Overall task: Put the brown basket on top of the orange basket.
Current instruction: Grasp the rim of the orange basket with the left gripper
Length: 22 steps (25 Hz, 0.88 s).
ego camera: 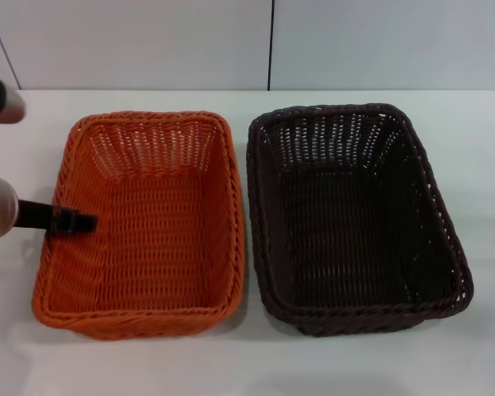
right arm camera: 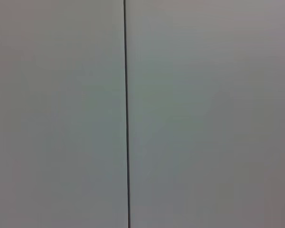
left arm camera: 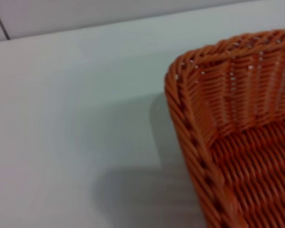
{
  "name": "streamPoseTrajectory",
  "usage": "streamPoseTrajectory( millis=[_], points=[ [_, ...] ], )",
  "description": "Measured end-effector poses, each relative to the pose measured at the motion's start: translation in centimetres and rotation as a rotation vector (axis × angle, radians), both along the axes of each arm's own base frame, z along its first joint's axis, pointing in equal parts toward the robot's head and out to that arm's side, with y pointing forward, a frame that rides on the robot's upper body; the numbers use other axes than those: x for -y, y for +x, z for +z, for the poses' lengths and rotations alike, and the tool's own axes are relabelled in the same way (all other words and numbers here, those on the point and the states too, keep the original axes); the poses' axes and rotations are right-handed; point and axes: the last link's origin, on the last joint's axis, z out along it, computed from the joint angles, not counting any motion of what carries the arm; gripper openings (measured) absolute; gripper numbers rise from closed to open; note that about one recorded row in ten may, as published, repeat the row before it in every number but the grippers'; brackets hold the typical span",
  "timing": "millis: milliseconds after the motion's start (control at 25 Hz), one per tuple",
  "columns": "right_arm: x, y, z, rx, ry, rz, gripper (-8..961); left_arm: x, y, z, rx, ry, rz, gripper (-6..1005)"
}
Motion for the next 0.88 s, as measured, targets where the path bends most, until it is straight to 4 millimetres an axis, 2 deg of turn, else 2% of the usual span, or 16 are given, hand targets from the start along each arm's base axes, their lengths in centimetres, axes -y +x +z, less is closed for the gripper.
streamPoseTrajectory(
  millis=[120,320,400,560,880],
  points=[
    [0.1,0.0,0.0,0.001,-0.002,-0.001,596,0.0,-0.1,-1.0,-0.018,-0.078,0.039,766],
    [0.0,-0.1,-0.1,0.006,-0.008,0.008,595,0.0,0.3,-0.9,-0.076,-0.106,0.026,763],
    [0.1,-0.3,-0.1,0.006,-0.002,0.015,595,0.1,0.6,-0.7,-0.092,-0.106,0.012,627],
    [0.2,-0.3,-0.1,0.006,-0.002,0.015,595,0.7,1.7,-0.3,-0.107,-0.099,-0.030,550],
    [0.8,-0.2,0.0,0.014,0.019,0.020,595,1.0,2.3,-0.1,-0.128,-0.114,-0.074,417]
  ],
)
